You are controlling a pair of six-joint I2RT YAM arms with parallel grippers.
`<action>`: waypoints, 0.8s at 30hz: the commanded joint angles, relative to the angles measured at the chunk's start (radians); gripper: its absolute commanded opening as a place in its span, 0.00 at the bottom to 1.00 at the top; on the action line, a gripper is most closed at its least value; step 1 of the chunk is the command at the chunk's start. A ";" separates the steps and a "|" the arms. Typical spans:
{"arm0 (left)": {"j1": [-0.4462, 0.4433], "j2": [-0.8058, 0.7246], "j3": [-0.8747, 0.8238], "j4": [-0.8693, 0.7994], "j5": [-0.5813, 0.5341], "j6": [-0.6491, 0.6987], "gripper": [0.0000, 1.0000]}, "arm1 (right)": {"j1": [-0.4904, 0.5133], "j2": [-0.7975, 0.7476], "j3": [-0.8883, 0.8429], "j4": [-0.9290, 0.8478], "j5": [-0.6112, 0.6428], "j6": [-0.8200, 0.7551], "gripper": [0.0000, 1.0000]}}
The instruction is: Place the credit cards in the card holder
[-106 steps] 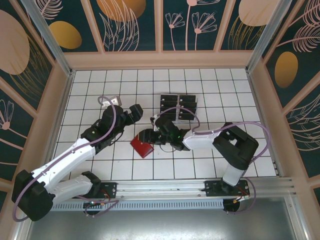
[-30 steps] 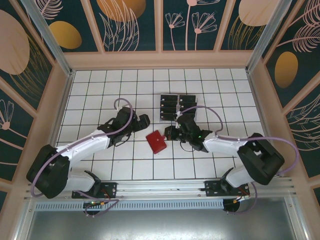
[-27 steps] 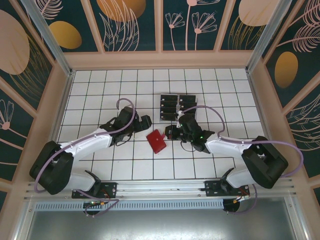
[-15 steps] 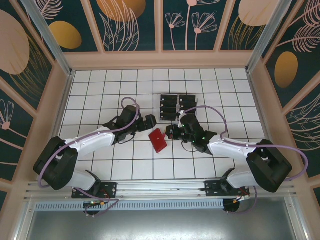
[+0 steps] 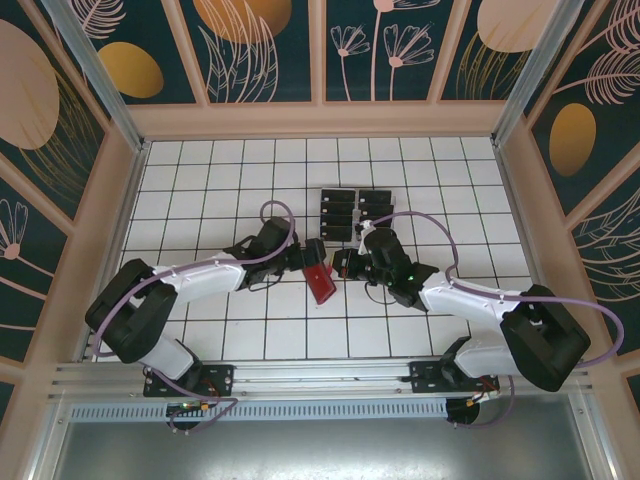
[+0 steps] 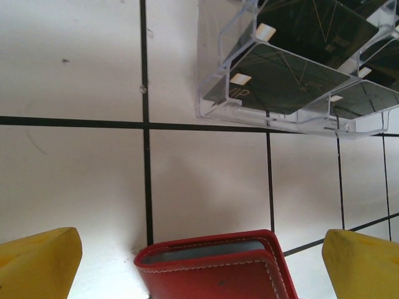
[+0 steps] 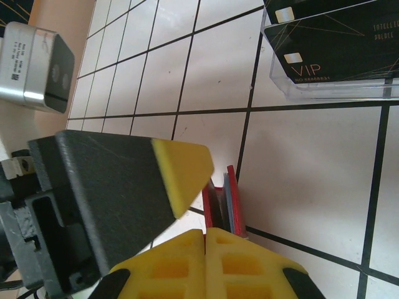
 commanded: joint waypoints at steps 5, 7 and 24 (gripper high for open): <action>-0.033 0.012 0.007 0.016 -0.031 -0.021 0.98 | -0.006 -0.032 -0.015 -0.011 0.033 0.009 0.00; -0.034 0.003 -0.009 0.017 -0.037 -0.023 0.99 | -0.010 -0.038 -0.023 -0.012 0.035 0.009 0.00; -0.034 -0.044 -0.080 -0.001 -0.066 -0.022 0.98 | -0.057 -0.115 -0.079 -0.032 0.046 0.015 0.00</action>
